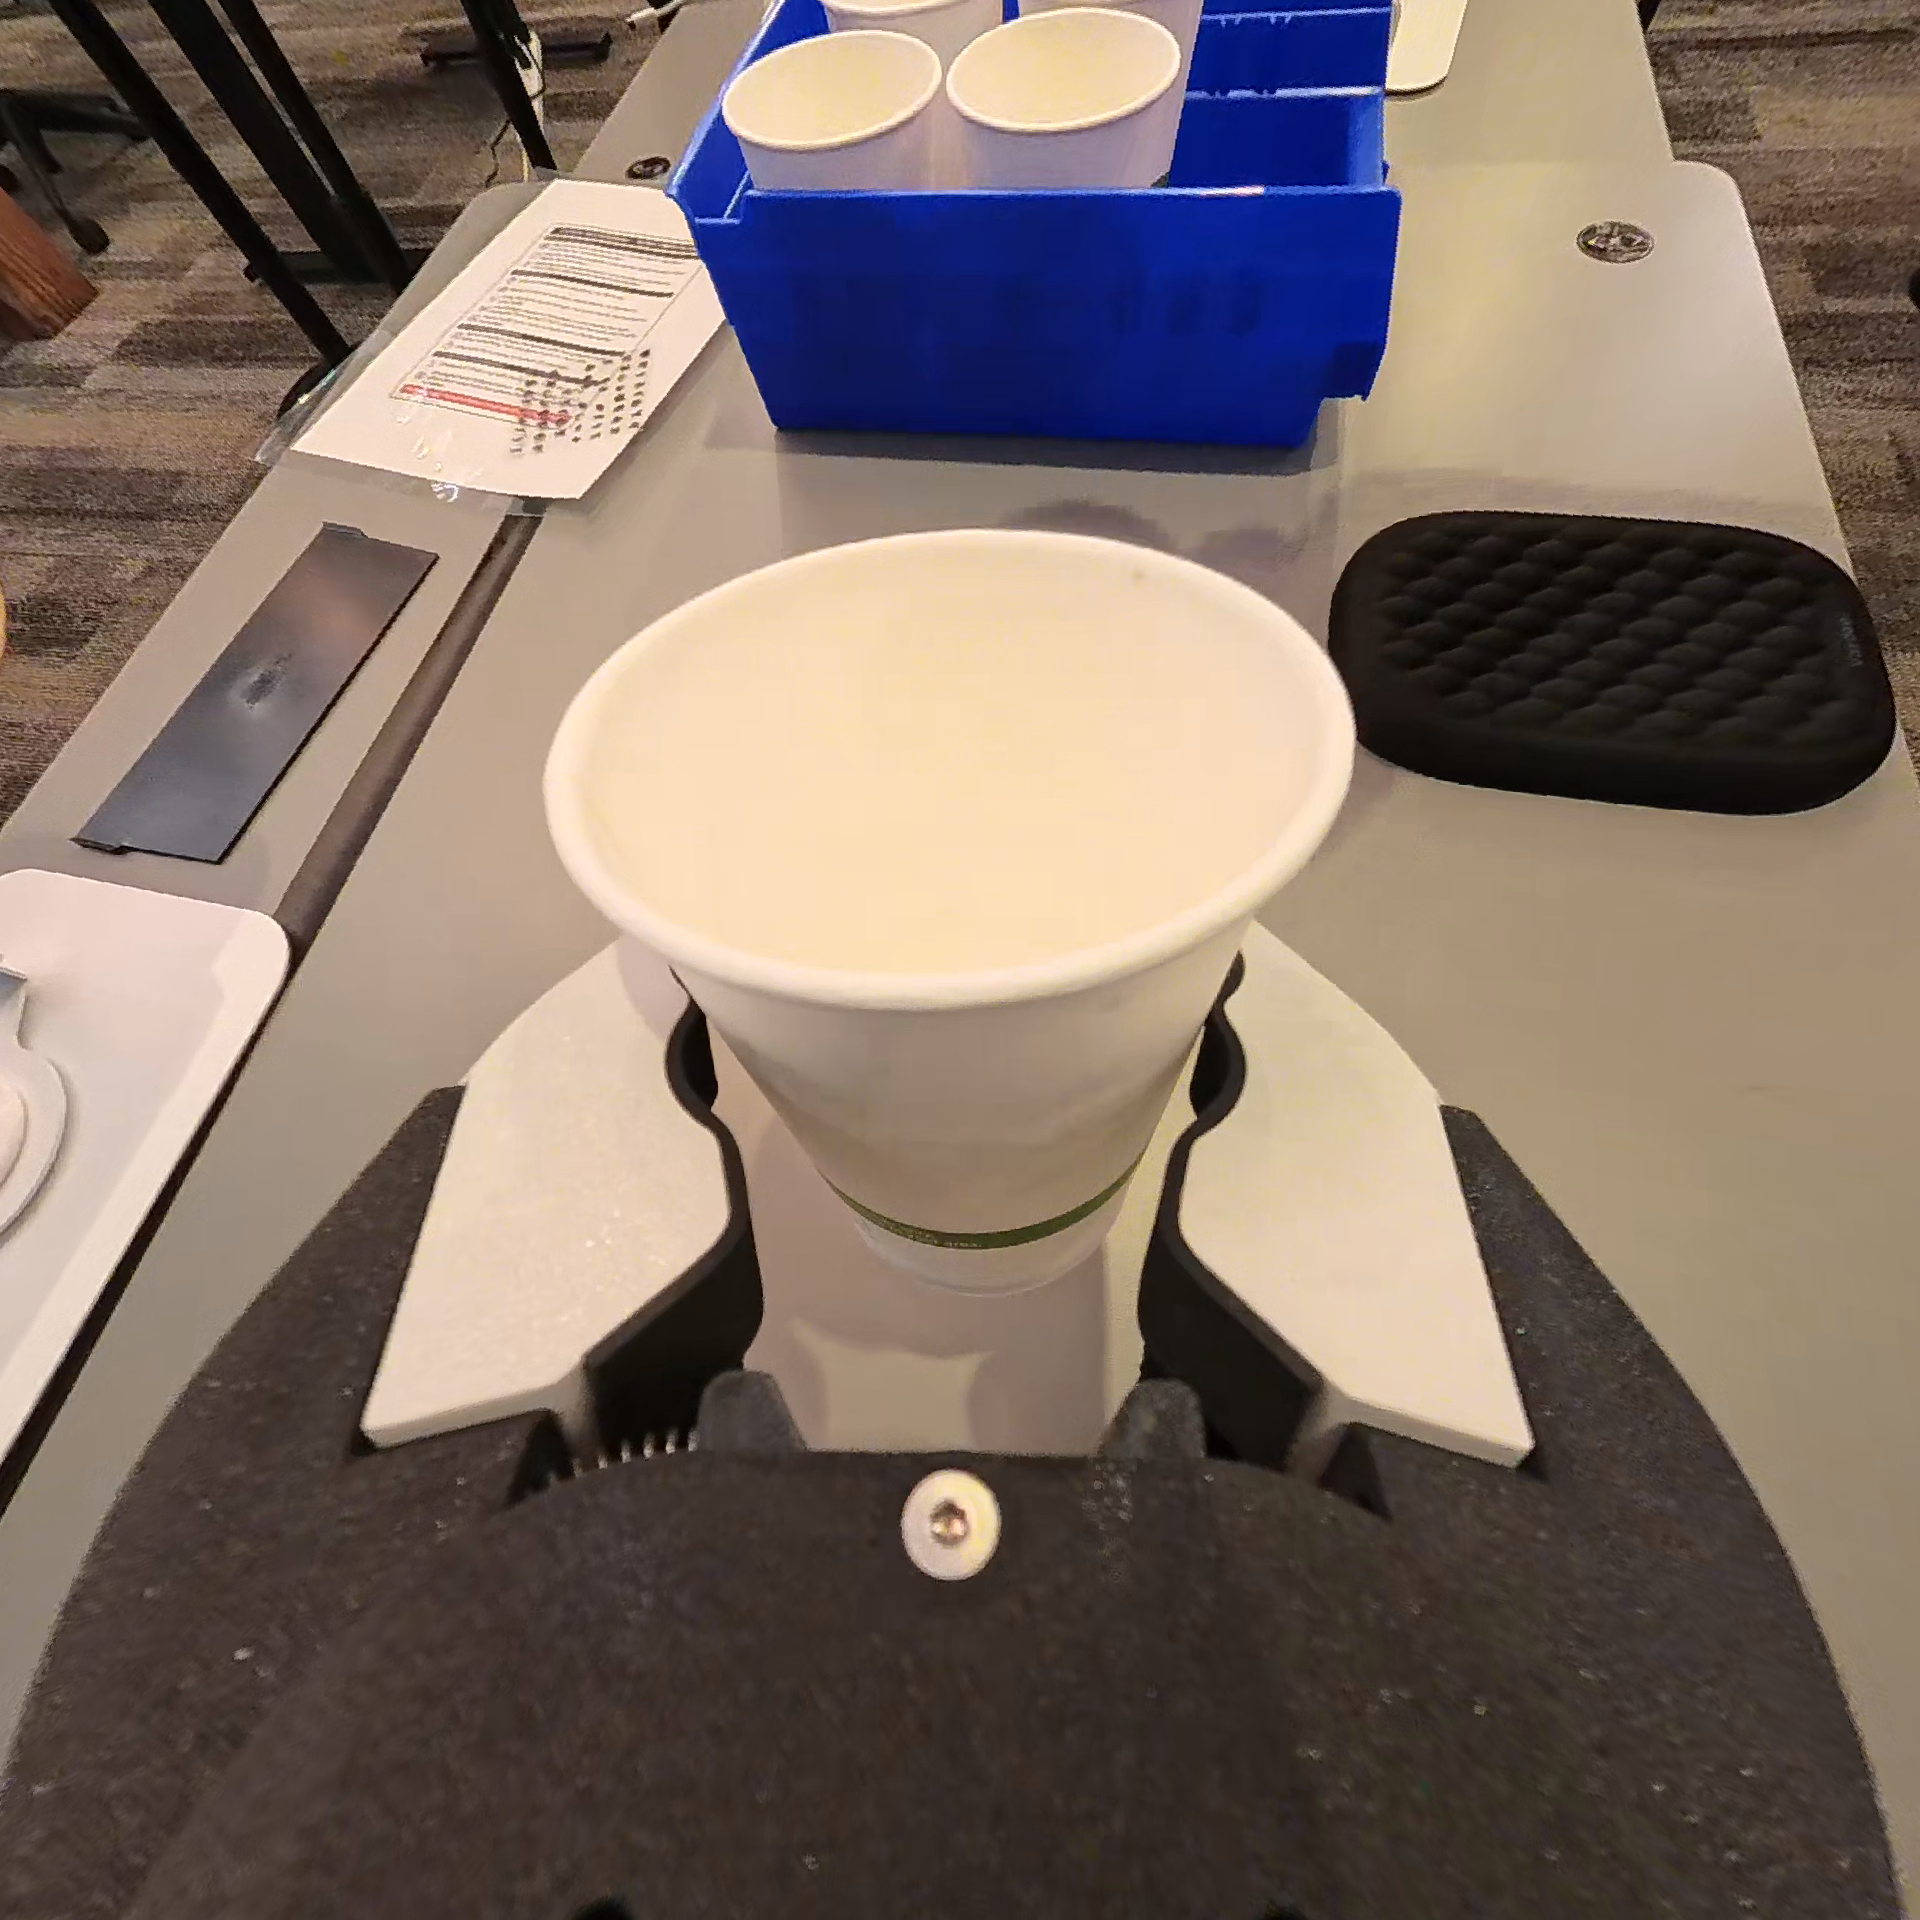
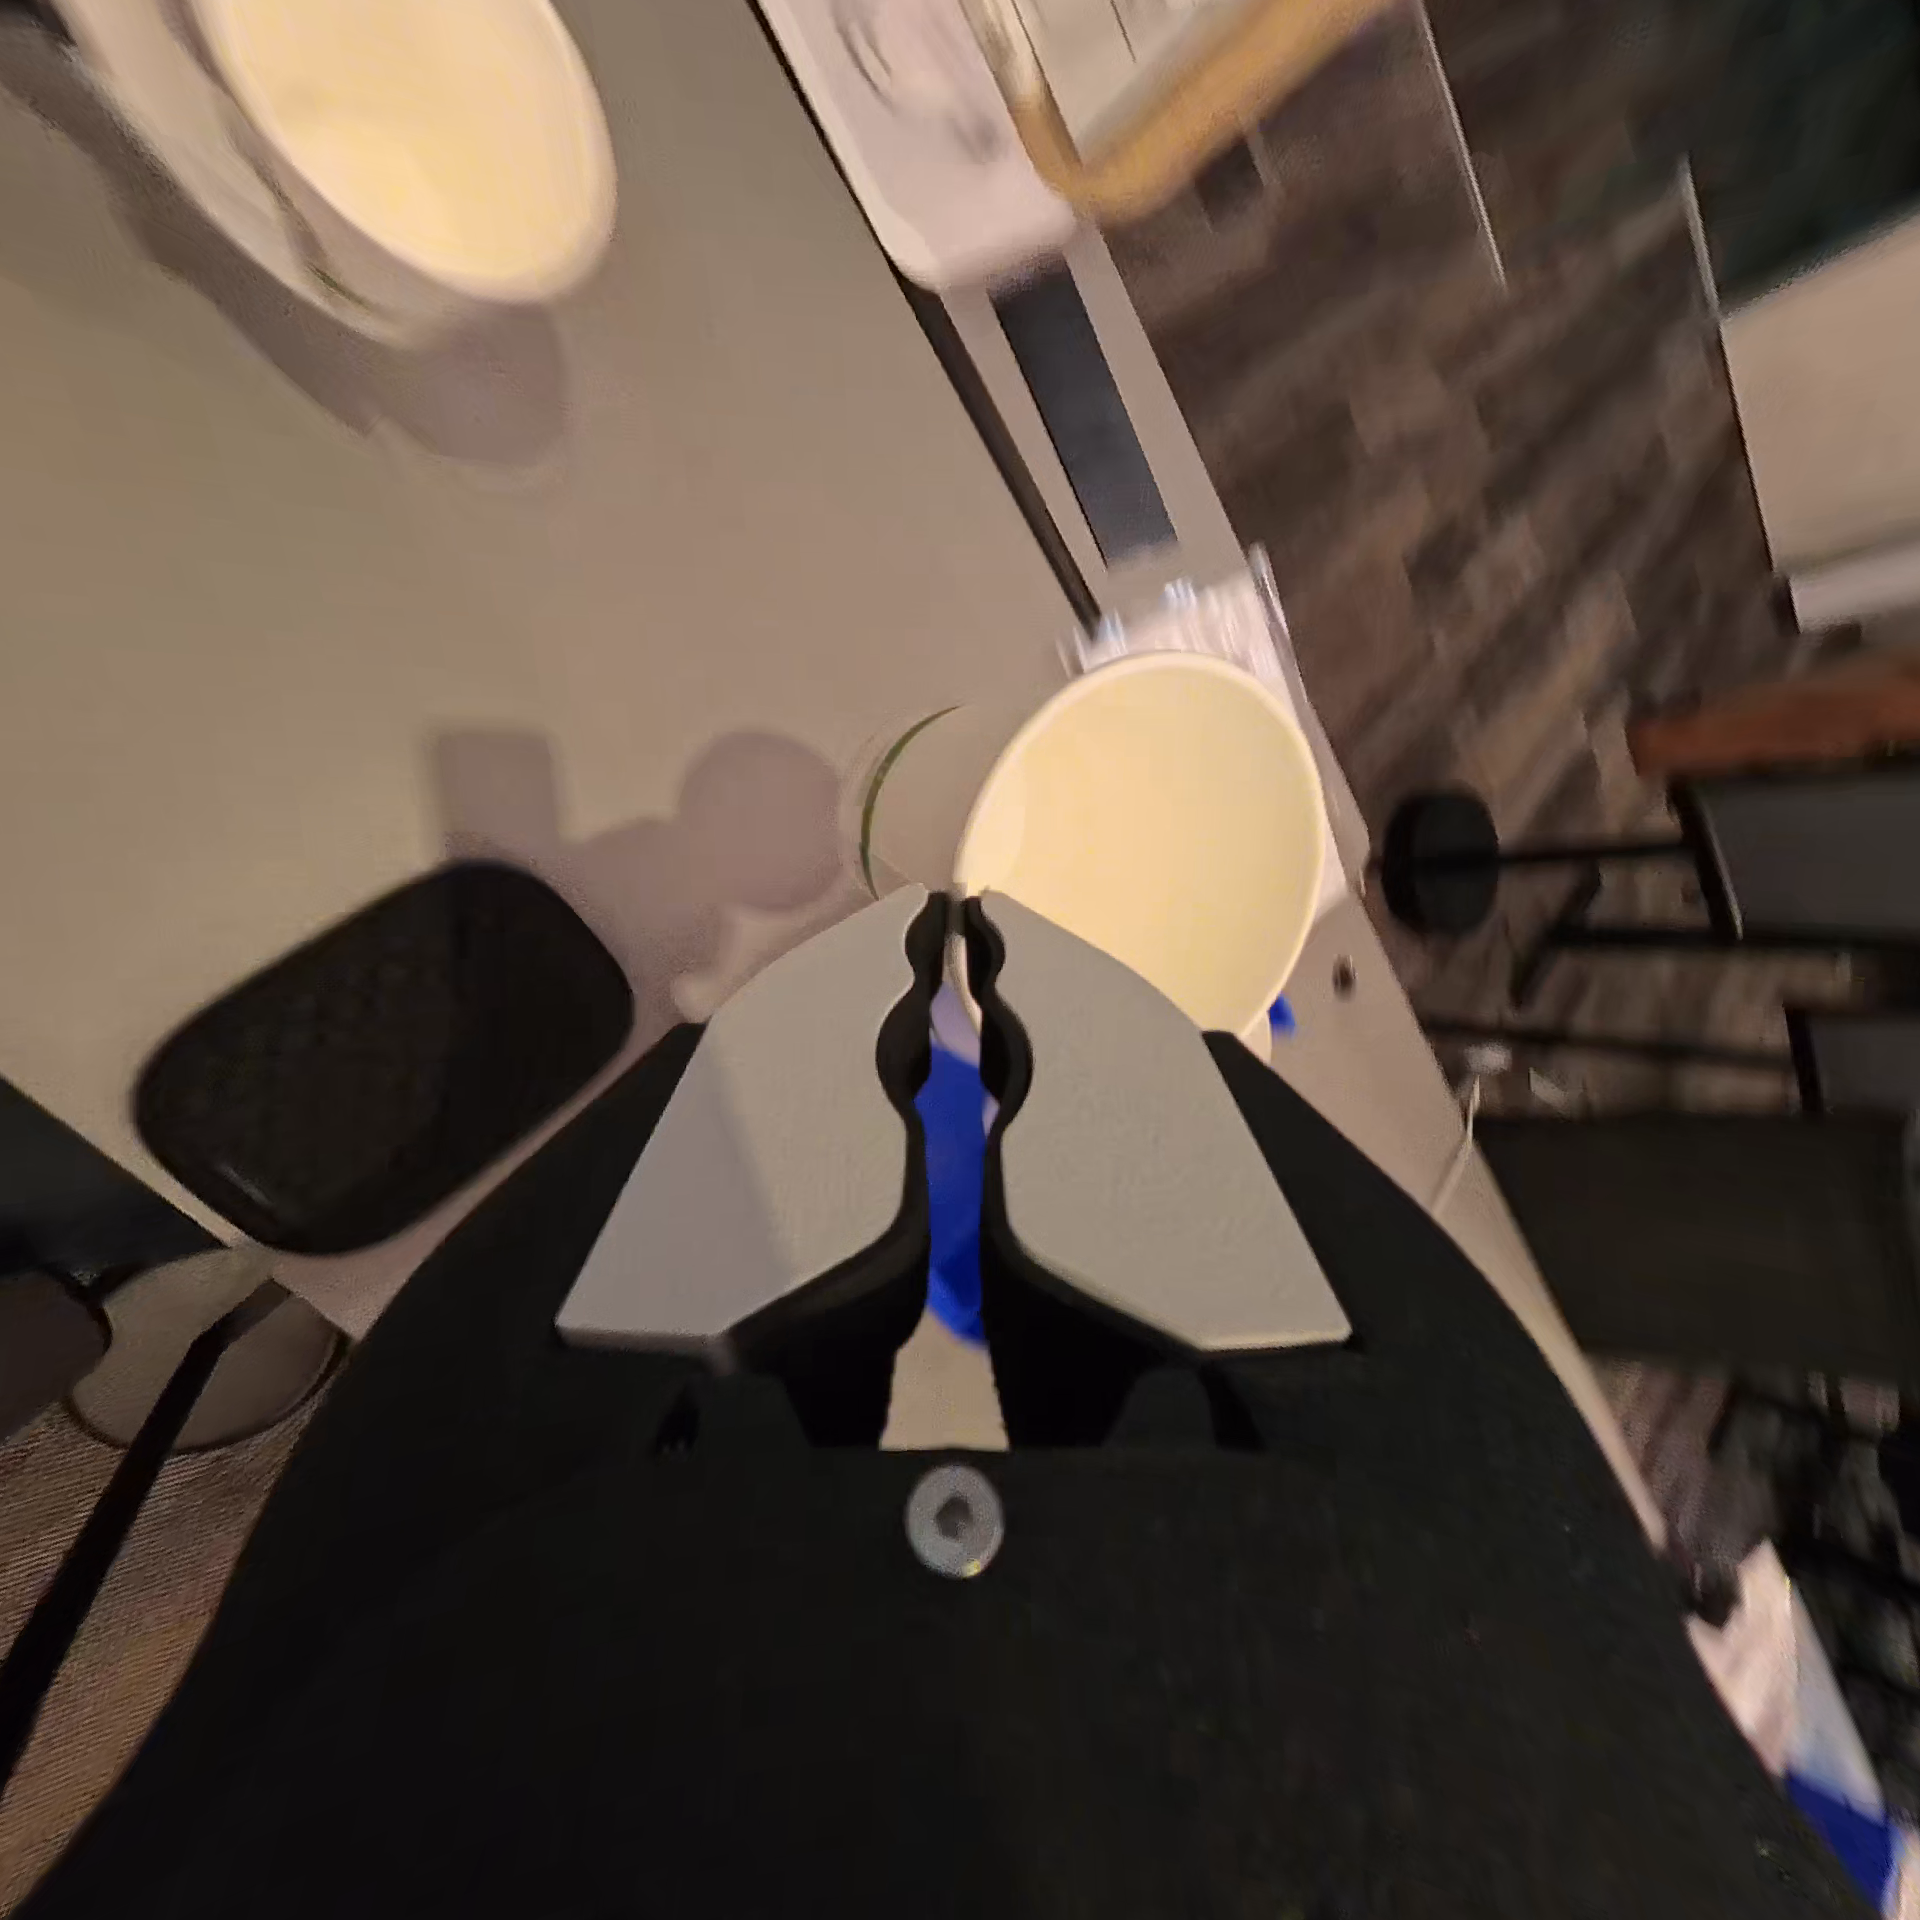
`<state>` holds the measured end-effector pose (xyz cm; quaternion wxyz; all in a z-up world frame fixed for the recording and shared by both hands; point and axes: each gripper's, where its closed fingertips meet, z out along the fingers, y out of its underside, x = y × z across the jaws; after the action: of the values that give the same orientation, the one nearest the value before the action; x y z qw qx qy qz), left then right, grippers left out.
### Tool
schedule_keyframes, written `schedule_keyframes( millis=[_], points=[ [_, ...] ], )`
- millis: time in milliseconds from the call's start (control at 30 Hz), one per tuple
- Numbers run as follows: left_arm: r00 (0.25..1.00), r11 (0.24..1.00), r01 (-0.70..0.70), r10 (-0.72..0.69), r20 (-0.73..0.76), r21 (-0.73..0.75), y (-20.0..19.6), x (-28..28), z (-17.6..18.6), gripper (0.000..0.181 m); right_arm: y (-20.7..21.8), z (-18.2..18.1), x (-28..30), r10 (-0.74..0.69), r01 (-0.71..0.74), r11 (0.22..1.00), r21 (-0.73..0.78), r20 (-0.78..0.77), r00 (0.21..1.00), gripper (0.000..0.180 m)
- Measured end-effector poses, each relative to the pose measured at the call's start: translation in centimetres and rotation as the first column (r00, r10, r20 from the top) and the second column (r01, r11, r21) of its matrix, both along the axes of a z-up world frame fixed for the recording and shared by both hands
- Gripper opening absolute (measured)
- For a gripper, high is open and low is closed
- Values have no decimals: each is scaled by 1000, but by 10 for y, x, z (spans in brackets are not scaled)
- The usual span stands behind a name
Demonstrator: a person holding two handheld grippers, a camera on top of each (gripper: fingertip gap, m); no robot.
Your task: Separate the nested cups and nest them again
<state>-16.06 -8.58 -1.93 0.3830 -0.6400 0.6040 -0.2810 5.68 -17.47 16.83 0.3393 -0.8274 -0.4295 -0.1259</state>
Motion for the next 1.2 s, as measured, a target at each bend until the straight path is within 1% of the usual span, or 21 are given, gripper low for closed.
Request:
schedule_keyframes(
  millis=[67, 167, 267, 367, 500, 700, 933, 1200],
  points=[
    [1000, 1000, -2, 2, -4, 5, 1, 0, 0, 91, -10, -15, 53, -143, 144, 990, -14, 40, 989, 3],
    [1000, 1000, -5, 5, -2, 4, 1, 0, 0, 91, -21, -46, 115, -303, 305, 952, -30, 51, 952, 3],
    [1000, 1000, -5, 5, -2, 7, 1, -1, 1, 91, -29, -83, 159, -411, 413, 909, -53, 41, 911, 3],
    [1000, 1000, -4, 4, -2, 11, 1, -1, 1, 91, -33, -118, 187, -476, 478, 875, -75, 43, 878, 3],
    [1000, 1000, -6, 6, -2, 11, 2, -1, 1, 91, -32, -152, 204, -517, 519, 850, -87, 46, 855, 3],
    [1000, 1000, -3, 3, -12, 10, 1, -1, -2, 91, -27, -184, 212, -534, 536, 838, -99, 48, 844, 3],
    [1000, 1000, 0, 0, -12, 10, 1, -1, -2, 91, -25, -207, 213, -526, 534, 836, -126, 92, 845, 3],
    [1000, 1000, 5, -5, -13, 14, -1, 0, -1, 91, -24, -216, 214, -541, 548, 820, -166, 88, 836, 3]
  ],
)
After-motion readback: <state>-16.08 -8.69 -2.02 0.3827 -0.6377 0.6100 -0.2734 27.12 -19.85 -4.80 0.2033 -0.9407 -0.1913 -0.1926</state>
